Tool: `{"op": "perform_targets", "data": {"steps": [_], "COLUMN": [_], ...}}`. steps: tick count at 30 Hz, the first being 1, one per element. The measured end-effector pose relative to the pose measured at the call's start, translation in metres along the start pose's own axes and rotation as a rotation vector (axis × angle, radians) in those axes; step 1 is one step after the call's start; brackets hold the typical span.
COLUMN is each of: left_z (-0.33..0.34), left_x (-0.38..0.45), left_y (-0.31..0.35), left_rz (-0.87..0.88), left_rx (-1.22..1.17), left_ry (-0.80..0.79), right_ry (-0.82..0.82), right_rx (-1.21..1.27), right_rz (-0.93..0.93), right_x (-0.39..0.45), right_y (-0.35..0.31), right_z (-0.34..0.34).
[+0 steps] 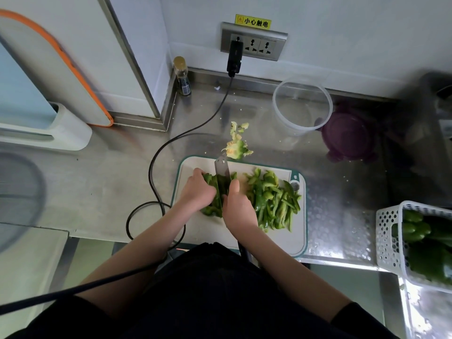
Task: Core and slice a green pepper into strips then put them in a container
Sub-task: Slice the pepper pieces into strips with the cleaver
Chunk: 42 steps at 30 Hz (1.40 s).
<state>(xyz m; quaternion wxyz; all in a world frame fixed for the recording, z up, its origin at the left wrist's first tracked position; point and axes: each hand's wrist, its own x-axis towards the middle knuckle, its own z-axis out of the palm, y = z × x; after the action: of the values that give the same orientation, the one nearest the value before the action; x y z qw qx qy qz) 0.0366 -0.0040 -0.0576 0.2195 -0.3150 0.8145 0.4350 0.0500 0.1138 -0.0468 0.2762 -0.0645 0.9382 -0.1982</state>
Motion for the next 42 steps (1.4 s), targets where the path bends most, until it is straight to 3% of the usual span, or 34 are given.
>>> {"op": "perform_targets", "data": {"steps": [13, 29, 35, 42], "left_z": [-0.001, -0.013, -0.019, -0.024], "left_x": [-0.002, -0.005, -0.006, -0.016], "left_y": [-0.002, -0.005, -0.011, -0.020], "left_rz": [-0.007, -0.067, -0.079, -0.048], "left_rx": [-0.020, -0.065, -0.147, -0.029], "left_ry": [0.031, -0.020, -0.006, -0.095], "right_ry": [-0.084, -0.041, -0.017, -0.005], "right_rx": [-0.175, -0.259, -0.316, -0.320], "right_rz": [-0.025, -0.061, -0.158, -0.123], "right_x": [-0.001, -0.013, -0.005, 0.005], "right_y": [-0.023, -0.010, -0.021, -0.027], "right_z": [0.006, 0.006, 0.001, 0.002]}}
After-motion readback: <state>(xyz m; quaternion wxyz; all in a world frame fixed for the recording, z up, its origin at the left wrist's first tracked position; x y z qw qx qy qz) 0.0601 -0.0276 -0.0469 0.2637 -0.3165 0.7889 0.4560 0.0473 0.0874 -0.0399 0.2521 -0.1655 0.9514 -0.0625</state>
